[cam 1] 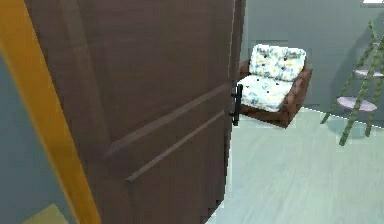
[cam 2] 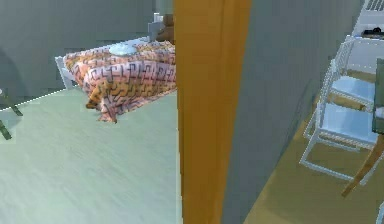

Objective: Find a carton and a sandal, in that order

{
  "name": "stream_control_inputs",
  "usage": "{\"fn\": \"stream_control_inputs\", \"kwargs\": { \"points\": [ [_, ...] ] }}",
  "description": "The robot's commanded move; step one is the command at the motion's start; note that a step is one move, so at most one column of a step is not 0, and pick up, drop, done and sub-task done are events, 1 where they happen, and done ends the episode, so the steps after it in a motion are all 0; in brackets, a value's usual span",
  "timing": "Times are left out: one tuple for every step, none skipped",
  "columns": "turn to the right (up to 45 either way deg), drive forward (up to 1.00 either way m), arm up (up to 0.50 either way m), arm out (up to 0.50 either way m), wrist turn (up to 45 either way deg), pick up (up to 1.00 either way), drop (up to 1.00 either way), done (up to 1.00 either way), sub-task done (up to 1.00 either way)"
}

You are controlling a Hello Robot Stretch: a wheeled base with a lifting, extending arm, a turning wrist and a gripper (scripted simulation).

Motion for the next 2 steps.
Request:
{"fn": "stream_control_inputs", "kwargs": {
  "points": [
    [36.0,0.00,0.00,0.00,0.0,0.00,0.00,0.00,0.00],
    [0.0,1.00,0.00,0.00,0.0,0.00,0.00,0.00,0.00]
  ]
}}
